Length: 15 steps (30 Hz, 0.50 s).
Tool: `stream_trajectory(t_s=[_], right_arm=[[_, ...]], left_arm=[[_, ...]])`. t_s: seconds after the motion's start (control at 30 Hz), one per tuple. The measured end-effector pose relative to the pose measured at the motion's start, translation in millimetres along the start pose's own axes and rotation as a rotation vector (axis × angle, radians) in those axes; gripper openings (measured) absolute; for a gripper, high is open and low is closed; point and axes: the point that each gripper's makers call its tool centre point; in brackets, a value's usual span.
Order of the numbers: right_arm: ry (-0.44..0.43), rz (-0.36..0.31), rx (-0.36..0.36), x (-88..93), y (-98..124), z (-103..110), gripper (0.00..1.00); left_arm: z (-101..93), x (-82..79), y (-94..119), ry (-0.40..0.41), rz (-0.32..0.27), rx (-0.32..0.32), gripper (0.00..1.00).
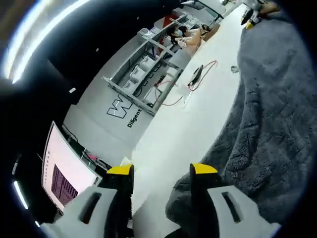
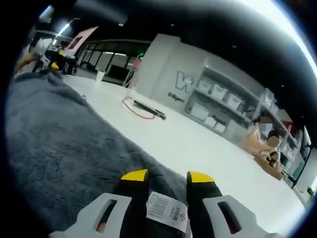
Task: Open the folded towel by lifting each exposed corner and separating the folded layers until the towel lies flat within the target outline without major curled edges
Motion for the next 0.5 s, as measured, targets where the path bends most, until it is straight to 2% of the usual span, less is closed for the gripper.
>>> stream_trajectory(t_s=[0.03, 0.07, 0.1, 0.17, 0.27, 0.3, 0.33, 0.4, 0.43, 0.47, 0.5], right_arm=[[-0.002, 0.002, 0.002, -0.2, -1, -1, 0.25], [-0.003, 0.003, 0.004, -0.2, -2, -1, 0.25], [0.024, 0.002, 0.009, -1.1, -4, -3, 0.24], [0.055, -0.009, -0.005, -2.1, -7, -2, 0.2], [0.004, 0.013, -0.049, 1.0, -12, -6, 0.19], [0.007, 0.014, -0.048, -0.1, -13, -11, 0.23], [0.003, 0.001, -0.048, -1.9, -13, -13, 0.3], [-0.049, -0.238, -0.06, -37.3, 0, -14, 0.56], [-0.064, -0.238, -0.067, -38.6, 2, -14, 0.62], [-0.086, -0.23, -0.082, -40.0, 4, -16, 0.62], [-0.138, -0.224, -0.084, -41.6, 9, -22, 0.56]], left_arm=[[0.9, -0.9, 2, 0.032, -0.012, -0.001, 0.72], [0.6, -1.0, 2, 0.042, -0.014, 0.001, 0.76], [0.2, 0.7, 6, 0.055, -0.006, 0.004, 0.77], [-0.3, 1.1, 16, 0.061, 0.002, 0.012, 0.68], [-10.0, -6.7, 32, 0.04, -0.038, 0.037, 0.55], [-13.2, -10.3, 37, 0.044, -0.046, 0.053, 0.54], [-13.0, -12.9, 39, 0.075, -0.049, 0.054, 0.57], [-9.8, -20.6, 47, 0.198, -0.057, 0.054, 0.71], [-9.0, -21.8, 47, 0.21, -0.06, 0.054, 0.74], [-6.1, -24.6, 45, 0.232, -0.068, 0.054, 0.74], [-2.9, -32.1, 48, 0.258, -0.098, 0.043, 0.69]])
Point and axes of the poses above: the point that each gripper's makers call its tool centre point, and the gripper's own axes: y roughly backward along the fingers, z roughly to its left, x roughly out of its underside, and after that the axes turned 15 degrees about z, right-handed
